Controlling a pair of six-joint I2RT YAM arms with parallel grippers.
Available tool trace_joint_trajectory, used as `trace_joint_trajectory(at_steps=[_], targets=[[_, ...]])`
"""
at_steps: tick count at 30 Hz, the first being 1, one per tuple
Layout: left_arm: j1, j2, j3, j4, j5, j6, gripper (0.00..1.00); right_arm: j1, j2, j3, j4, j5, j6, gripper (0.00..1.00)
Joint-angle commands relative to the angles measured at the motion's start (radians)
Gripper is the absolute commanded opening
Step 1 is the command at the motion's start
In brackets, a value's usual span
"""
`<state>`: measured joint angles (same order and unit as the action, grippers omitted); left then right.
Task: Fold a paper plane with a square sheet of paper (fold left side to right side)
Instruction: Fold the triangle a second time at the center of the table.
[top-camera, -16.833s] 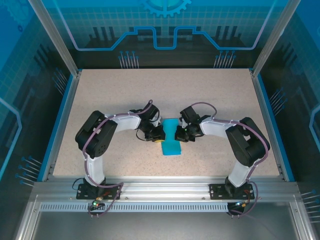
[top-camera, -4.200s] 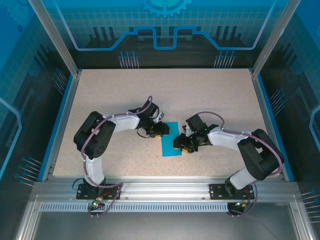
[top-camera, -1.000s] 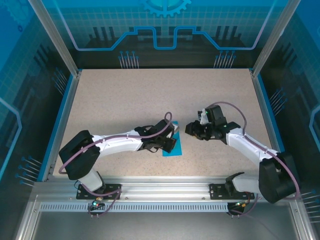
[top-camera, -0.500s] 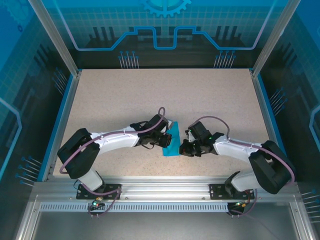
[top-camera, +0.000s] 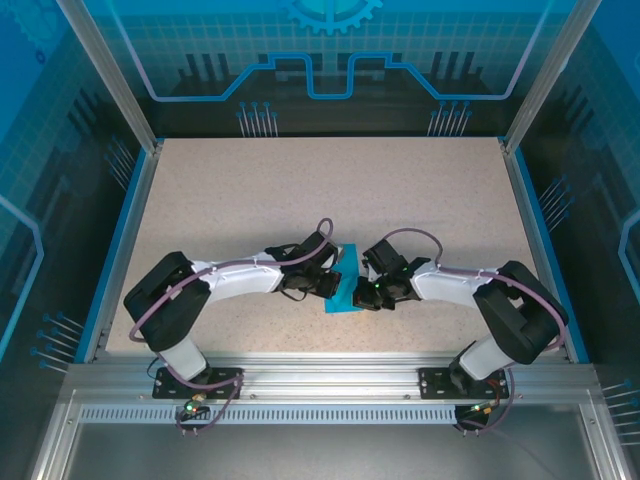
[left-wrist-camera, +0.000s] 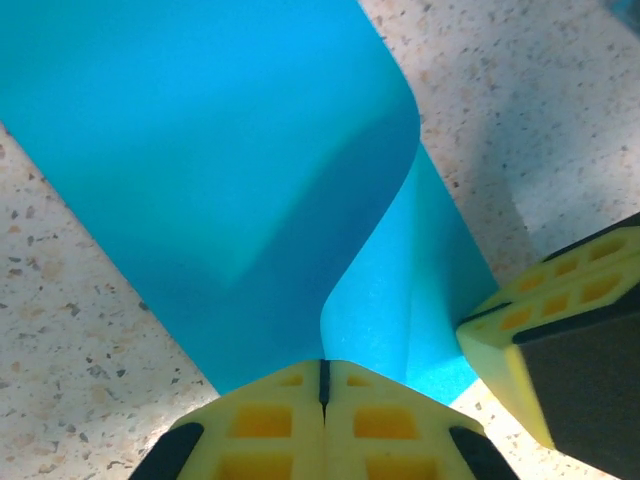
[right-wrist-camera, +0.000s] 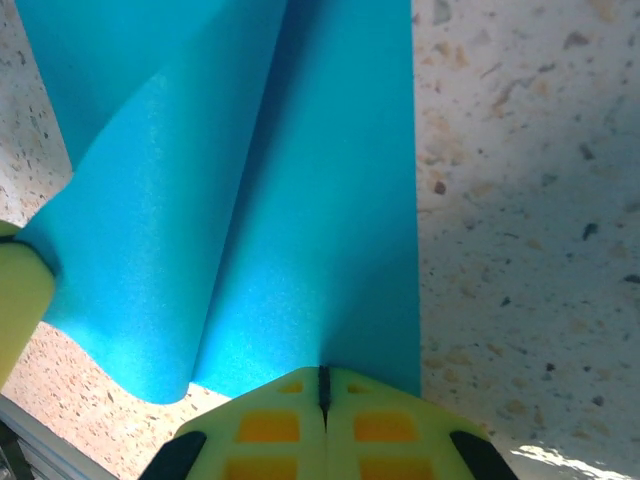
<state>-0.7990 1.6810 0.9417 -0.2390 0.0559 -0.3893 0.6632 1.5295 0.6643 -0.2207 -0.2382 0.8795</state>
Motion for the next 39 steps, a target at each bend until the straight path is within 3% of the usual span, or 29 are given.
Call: trace_joint_trajectory(at_steps=[1,39], targets=[[0.014,0.020,0.044,-0.029,-0.024,0.018,0.04,0.019,0.018,0.018,-0.056,0.015,0.002,0.00],[0.030,0.104,0.092,-0.049,-0.086,0.023,0.04,0.022,0.044,0.023,-0.107,0.020,-0.030,0.00]])
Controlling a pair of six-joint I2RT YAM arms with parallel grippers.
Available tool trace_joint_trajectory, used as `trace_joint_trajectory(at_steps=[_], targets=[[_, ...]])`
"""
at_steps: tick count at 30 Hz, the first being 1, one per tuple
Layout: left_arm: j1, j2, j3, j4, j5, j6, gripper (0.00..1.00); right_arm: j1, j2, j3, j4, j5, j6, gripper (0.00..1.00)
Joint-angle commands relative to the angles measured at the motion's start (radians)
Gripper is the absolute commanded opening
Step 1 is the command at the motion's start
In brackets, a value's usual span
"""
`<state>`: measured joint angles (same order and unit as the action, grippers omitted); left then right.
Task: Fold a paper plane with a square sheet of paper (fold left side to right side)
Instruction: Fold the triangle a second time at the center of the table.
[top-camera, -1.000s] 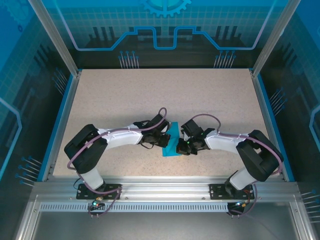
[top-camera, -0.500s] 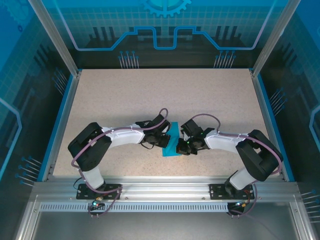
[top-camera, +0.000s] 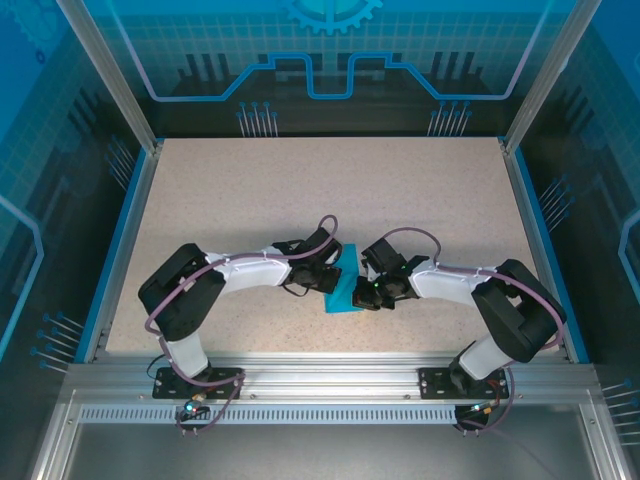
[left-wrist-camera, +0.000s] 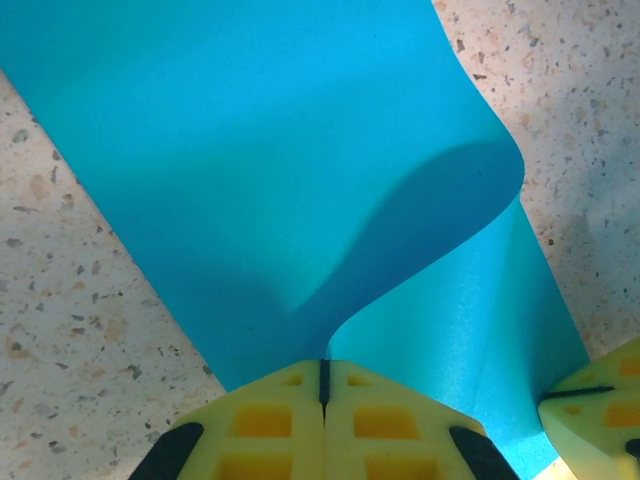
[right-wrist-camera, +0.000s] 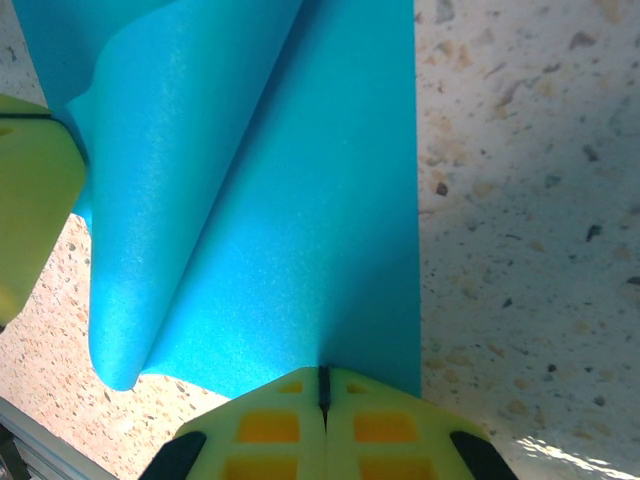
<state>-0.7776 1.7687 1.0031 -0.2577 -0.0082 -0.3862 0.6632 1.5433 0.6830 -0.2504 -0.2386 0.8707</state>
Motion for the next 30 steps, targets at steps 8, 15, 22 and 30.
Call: trace_joint_trajectory(at_steps=[8,15,22,30], targets=[[0.008,0.022,0.031,-0.029,-0.030,0.023,0.04,0.022,0.035,0.009,-0.081,0.021,-0.020,0.00],[0.008,0.017,0.026,-0.037,-0.045,0.026,0.04,0.022,0.038,0.012,-0.086,0.022,-0.021,0.00],[0.009,0.017,0.022,-0.032,-0.052,0.026,0.05,0.022,0.042,0.011,-0.089,0.022,-0.022,0.00],[0.009,0.020,0.028,-0.032,-0.061,0.027,0.05,0.022,0.044,0.014,-0.093,0.023,-0.022,0.00]])
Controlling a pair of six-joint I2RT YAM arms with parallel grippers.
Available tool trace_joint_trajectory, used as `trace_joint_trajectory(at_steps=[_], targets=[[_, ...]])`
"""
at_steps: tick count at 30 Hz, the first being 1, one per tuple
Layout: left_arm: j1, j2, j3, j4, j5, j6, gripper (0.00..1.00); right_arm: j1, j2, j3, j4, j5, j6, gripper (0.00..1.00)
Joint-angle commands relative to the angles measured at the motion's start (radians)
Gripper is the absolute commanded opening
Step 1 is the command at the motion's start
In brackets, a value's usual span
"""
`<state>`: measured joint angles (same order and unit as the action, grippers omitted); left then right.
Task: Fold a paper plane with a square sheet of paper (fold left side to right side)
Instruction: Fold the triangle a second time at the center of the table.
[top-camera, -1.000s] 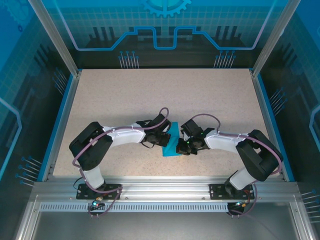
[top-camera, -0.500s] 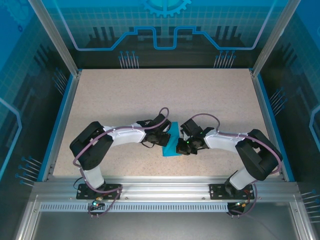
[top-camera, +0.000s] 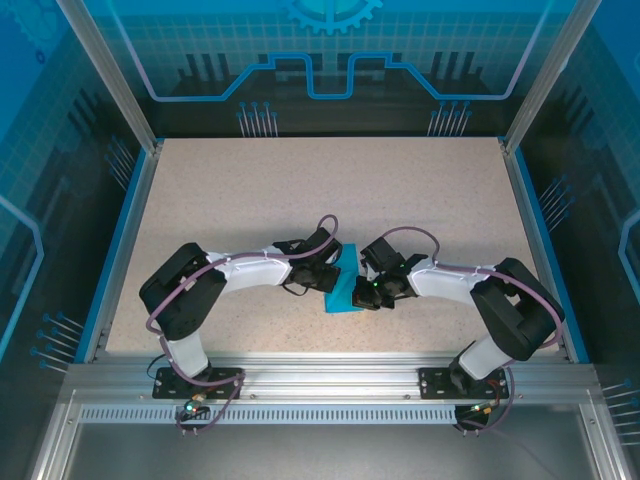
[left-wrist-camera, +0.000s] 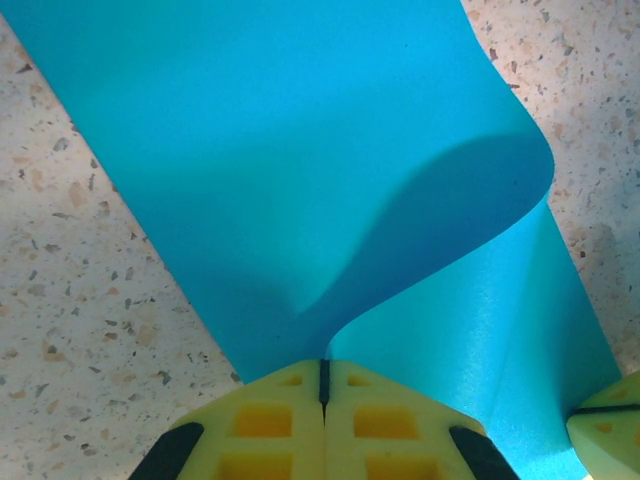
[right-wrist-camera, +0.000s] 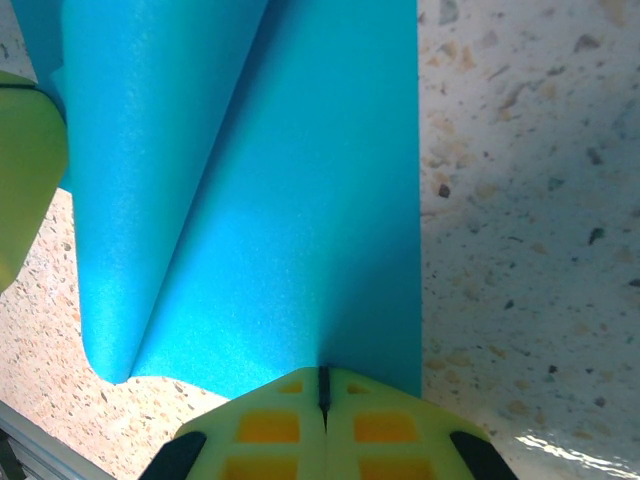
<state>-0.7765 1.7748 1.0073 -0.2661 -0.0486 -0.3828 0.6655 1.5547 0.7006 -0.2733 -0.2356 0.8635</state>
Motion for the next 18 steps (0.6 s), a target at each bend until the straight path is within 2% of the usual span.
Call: trace_joint_trajectory(at_steps=[1,18], targets=[[0.007,0.012,0.022,-0.024,-0.021,0.024,0.05,0.020,0.033,-0.003,-0.072,0.019,-0.014,0.00],[0.008,0.042,0.023,-0.019,-0.003,0.034,0.06,0.020,0.046,0.008,-0.078,0.018,-0.018,0.00]])
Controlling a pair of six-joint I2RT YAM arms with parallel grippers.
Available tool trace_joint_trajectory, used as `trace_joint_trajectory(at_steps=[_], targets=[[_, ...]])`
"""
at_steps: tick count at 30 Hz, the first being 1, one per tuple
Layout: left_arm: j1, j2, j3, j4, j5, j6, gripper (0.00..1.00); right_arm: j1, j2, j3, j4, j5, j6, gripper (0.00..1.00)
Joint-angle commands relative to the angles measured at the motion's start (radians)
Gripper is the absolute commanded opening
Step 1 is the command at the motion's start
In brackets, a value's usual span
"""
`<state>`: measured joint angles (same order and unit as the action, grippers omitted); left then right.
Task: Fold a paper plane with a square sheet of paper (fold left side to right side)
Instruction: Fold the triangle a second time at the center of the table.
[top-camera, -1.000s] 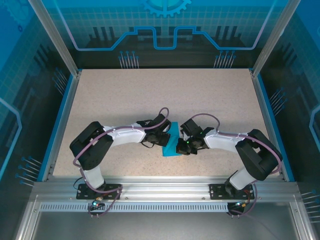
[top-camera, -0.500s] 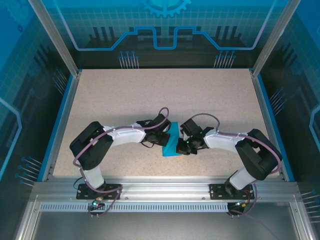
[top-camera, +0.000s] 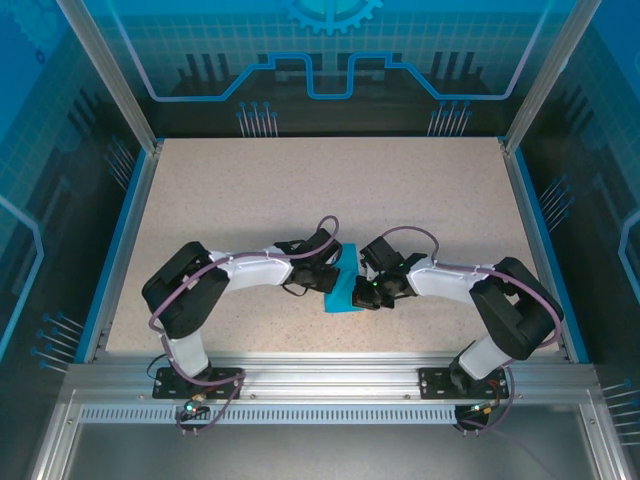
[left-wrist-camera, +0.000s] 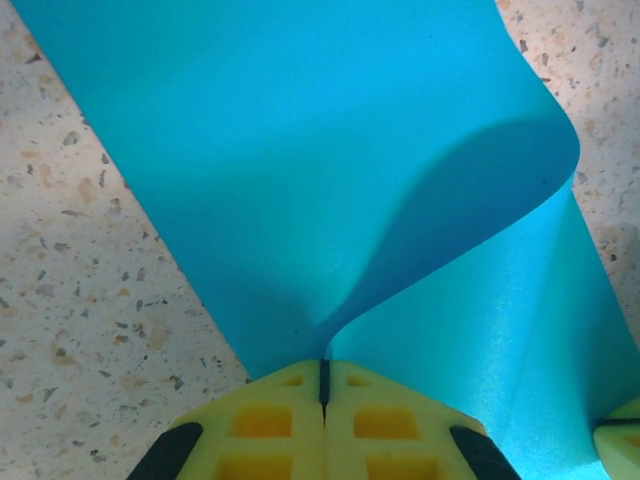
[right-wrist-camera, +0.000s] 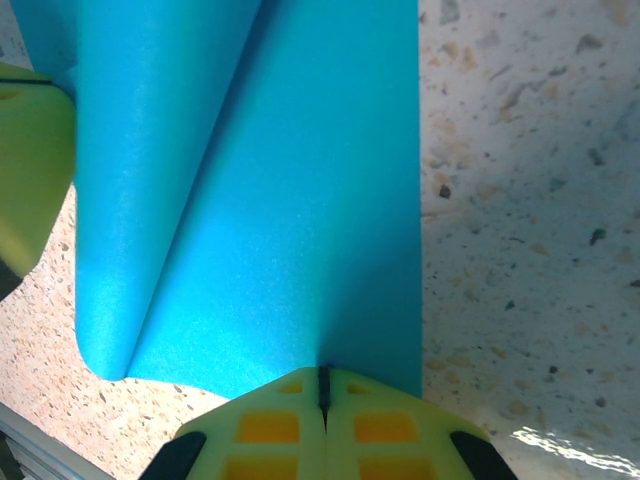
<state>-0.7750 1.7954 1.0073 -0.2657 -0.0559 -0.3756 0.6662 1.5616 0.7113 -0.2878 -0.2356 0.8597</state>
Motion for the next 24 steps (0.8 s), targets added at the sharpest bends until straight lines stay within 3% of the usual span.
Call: trace_joint_trajectory(at_steps=[1,14,19,24], targets=[[0.007,0.025,0.025,-0.021,0.005,0.028,0.07,0.019,0.040,-0.002,-0.065,0.016,-0.014,0.00],[0.006,0.046,0.025,-0.041,0.030,0.046,0.07,0.006,0.005,-0.001,-0.025,-0.018,-0.032,0.00],[0.006,0.047,0.021,-0.043,0.037,0.047,0.07,-0.054,-0.086,-0.057,0.157,-0.106,0.011,0.01],[0.006,0.047,0.024,-0.043,0.039,0.049,0.07,-0.116,-0.062,-0.084,0.357,-0.166,0.094,0.00]])
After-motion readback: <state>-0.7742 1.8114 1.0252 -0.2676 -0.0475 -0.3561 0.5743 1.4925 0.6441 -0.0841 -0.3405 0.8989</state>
